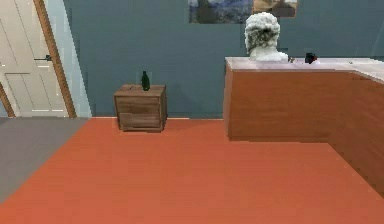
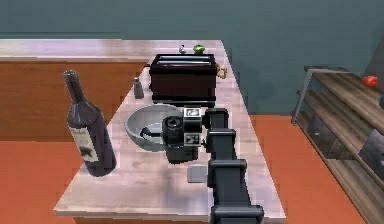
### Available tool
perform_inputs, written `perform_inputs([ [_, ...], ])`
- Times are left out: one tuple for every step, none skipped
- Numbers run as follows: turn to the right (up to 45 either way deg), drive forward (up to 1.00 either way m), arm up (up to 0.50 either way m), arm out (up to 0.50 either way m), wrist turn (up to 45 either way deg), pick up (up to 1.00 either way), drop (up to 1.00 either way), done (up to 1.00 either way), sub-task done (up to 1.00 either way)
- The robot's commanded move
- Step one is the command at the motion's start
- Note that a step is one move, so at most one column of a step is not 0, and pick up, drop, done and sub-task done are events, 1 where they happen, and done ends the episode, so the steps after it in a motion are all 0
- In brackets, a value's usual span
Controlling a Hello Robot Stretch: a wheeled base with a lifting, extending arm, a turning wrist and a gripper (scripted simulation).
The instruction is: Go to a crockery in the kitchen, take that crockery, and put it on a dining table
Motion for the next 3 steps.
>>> perform_inputs([
  [0.0,0.0,0.0,0.0,0.0,1.0,0.0,0.0,0.0],
  [0.0,0.0,0.08,0.0,0.0,0.0,0.0,0.0,0.0],
  [0.0,0.0,0.0,0.0,-45.0,0.0,0.0,0.0,0.0],
])
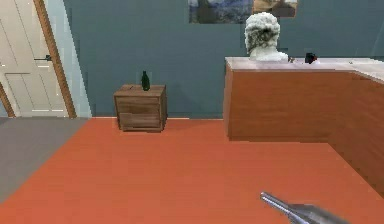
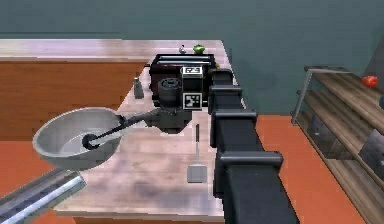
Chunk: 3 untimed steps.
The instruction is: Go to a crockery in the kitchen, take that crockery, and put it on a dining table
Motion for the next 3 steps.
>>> perform_inputs([
  [0.0,0.0,0.0,0.0,-45.0,0.0,0.0,0.0,0.0],
  [0.0,0.0,0.0,0.0,-21.0,0.0,0.0,0.0,0.0],
  [0.0,0.0,0.0,-0.2,0.0,0.0,0.0,0.0,0.0],
])
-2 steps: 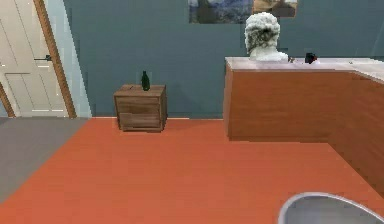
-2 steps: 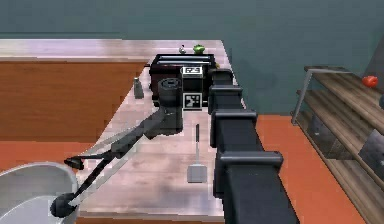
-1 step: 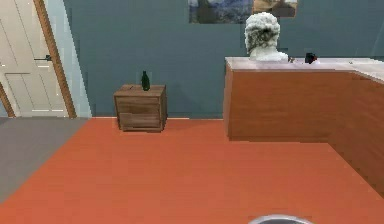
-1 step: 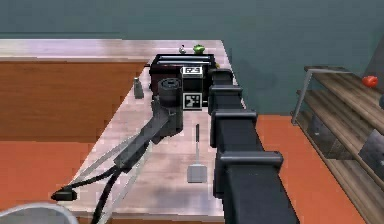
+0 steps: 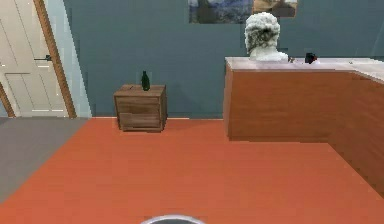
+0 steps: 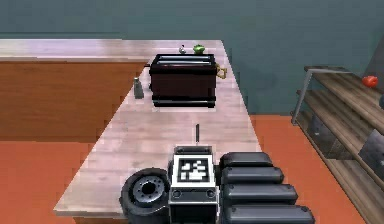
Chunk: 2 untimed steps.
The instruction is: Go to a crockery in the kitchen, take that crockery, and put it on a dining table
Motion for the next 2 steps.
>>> perform_inputs([
  [-45.0,0.0,0.0,0.0,0.0,0.0,0.0,0.0,0.0],
  [-42.0,0.0,0.0,0.0,0.0,0.0,0.0,0.0,0.0],
])
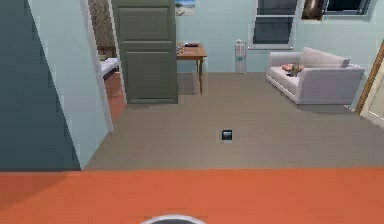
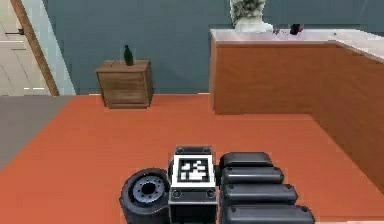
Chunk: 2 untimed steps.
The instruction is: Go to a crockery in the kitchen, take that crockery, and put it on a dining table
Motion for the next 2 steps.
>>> perform_inputs([
  [0.0,0.3,0.0,0.0,0.0,0.0,0.0,0.0,0.0],
  [33.0,0.0,0.0,0.0,0.0,0.0,0.0,0.0,0.0],
])
